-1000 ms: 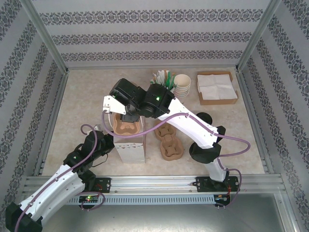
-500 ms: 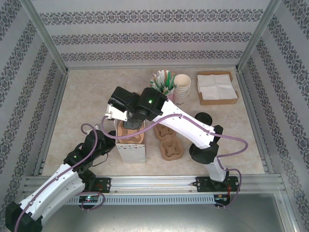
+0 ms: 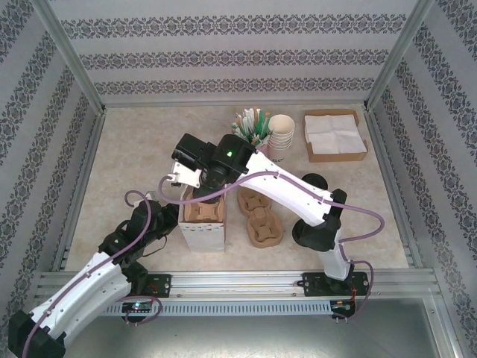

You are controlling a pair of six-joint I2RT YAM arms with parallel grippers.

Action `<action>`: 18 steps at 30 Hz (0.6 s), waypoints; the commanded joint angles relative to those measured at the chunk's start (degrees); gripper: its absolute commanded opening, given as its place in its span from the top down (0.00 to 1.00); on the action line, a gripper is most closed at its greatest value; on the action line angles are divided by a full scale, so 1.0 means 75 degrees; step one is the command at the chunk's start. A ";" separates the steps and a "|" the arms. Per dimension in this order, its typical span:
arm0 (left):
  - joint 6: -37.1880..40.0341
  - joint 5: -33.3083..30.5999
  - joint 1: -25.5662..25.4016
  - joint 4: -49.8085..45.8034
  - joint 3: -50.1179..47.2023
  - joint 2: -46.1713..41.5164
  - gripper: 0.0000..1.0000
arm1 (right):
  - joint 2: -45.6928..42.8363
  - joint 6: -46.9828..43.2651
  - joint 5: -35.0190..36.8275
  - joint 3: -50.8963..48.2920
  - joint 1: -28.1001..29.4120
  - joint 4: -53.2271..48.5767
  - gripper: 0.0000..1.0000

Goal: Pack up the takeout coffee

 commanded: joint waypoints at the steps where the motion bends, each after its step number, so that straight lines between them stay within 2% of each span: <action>1: 0.0119 -0.0144 -0.0089 -0.0158 0.0229 0.0008 0.55 | -0.0356 0.0168 -0.0440 -0.0284 -0.0118 0.0313 0.61; 18: 0.0081 -0.0095 -0.0090 0.0028 0.0119 0.0141 0.55 | -0.0456 0.0132 -0.1532 -0.0971 -0.0452 0.0863 0.58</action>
